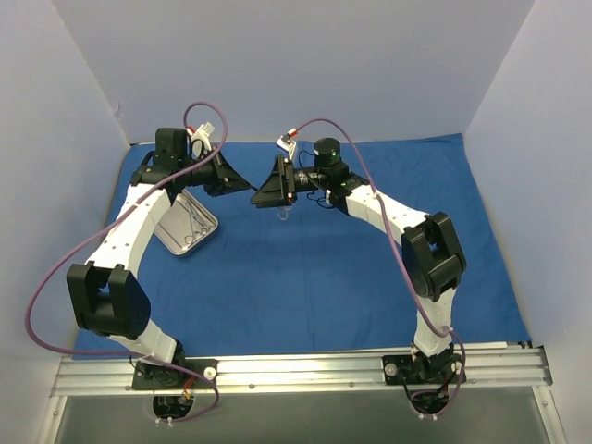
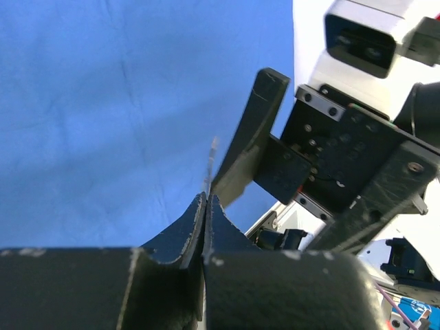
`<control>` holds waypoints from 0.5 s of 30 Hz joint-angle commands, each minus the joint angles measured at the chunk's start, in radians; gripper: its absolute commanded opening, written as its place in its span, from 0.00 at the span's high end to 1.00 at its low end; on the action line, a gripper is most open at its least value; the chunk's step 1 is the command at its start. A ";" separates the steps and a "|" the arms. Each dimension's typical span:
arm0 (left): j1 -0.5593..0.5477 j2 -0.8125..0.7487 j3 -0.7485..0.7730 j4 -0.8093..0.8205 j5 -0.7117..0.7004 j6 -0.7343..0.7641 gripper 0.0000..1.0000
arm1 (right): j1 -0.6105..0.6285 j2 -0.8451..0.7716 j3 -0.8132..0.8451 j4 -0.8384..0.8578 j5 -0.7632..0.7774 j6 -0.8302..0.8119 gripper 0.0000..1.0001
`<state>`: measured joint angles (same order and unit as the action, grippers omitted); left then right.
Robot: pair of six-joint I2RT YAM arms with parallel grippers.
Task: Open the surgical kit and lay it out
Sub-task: Place the medical item in the surgical kit.
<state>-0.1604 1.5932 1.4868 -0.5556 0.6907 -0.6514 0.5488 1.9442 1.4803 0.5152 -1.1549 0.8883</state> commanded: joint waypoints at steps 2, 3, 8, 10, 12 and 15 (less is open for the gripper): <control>-0.002 -0.013 0.027 0.043 0.038 0.001 0.98 | -0.018 -0.045 0.075 -0.177 0.020 -0.168 0.33; -0.002 -0.009 0.027 0.042 0.036 0.007 0.98 | -0.021 -0.045 0.086 -0.202 0.023 -0.189 0.33; -0.002 0.011 0.033 0.017 0.021 0.032 0.98 | -0.046 -0.018 0.210 -0.597 0.147 -0.425 0.35; -0.004 0.019 0.035 0.000 0.013 0.047 0.98 | -0.041 -0.019 0.265 -0.720 0.228 -0.564 0.36; -0.005 0.025 0.047 -0.015 0.001 0.064 0.98 | -0.044 -0.028 0.317 -0.789 0.274 -0.609 0.36; -0.011 0.034 0.062 -0.047 -0.019 0.088 0.98 | -0.043 -0.027 0.382 -0.871 0.336 -0.689 0.36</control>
<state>-0.1635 1.6207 1.4895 -0.5831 0.6846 -0.6109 0.5041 1.9446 1.7866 -0.1902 -0.9108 0.3630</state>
